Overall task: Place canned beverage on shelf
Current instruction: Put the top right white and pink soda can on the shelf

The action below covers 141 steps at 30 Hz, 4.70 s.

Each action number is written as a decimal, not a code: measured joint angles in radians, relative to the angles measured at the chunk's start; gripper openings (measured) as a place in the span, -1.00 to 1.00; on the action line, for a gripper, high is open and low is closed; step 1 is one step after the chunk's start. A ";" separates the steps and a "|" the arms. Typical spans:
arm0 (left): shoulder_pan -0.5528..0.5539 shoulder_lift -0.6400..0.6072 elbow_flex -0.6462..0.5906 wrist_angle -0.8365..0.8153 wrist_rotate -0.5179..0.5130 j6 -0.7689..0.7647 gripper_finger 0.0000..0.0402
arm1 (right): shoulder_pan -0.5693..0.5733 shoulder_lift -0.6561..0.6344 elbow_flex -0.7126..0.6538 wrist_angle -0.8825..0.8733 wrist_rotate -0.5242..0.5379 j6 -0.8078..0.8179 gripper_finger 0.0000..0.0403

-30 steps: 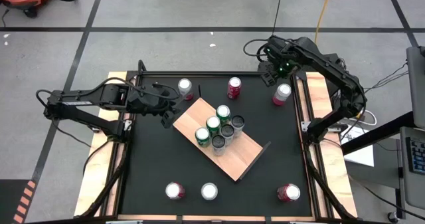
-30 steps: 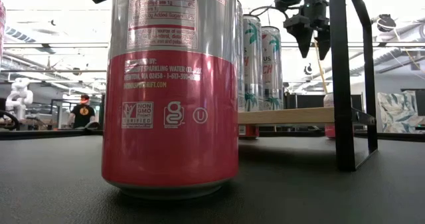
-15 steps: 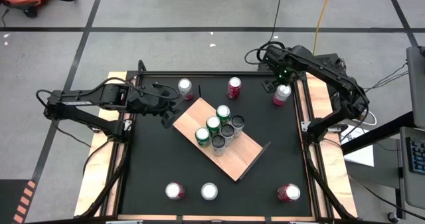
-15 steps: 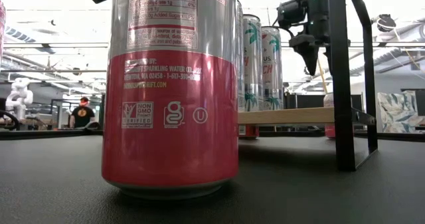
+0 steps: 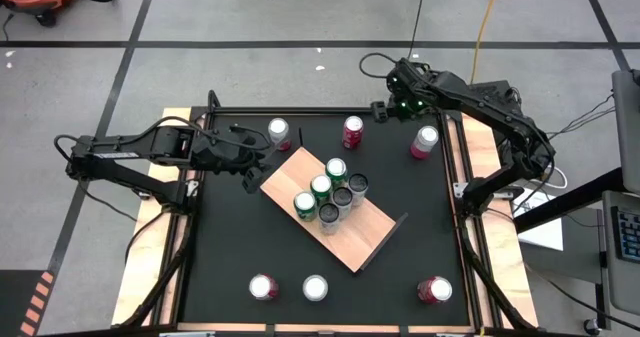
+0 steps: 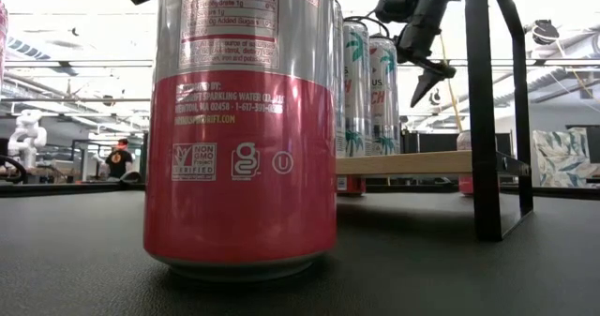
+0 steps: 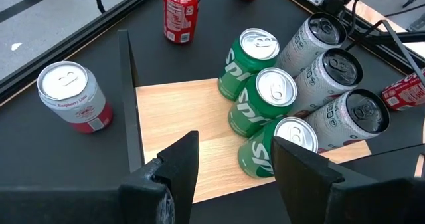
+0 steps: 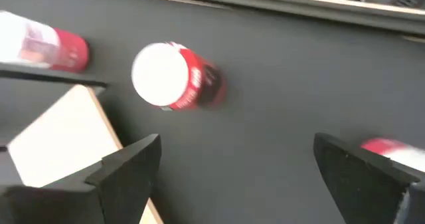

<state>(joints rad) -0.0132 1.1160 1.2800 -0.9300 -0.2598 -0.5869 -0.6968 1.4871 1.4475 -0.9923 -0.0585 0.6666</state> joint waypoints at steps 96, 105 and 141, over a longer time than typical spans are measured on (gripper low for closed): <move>0.000 0.034 -0.001 -0.004 -0.033 -0.007 -0.07 | -0.270 0.139 -0.055 -0.432 0.068 -0.377 0.85; 0.000 0.034 -0.001 -0.004 -0.033 -0.007 -0.07 | -0.270 0.176 -0.055 -0.429 0.087 -0.382 0.85; -0.002 0.034 -0.025 -0.002 -0.032 -0.018 -0.07 | -0.257 0.153 -0.177 -0.410 0.081 -0.406 0.35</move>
<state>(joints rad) -0.0147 1.1496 1.2552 -0.9325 -0.2919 -0.6045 -0.9535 1.6405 1.2705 -1.4022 0.0220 0.2602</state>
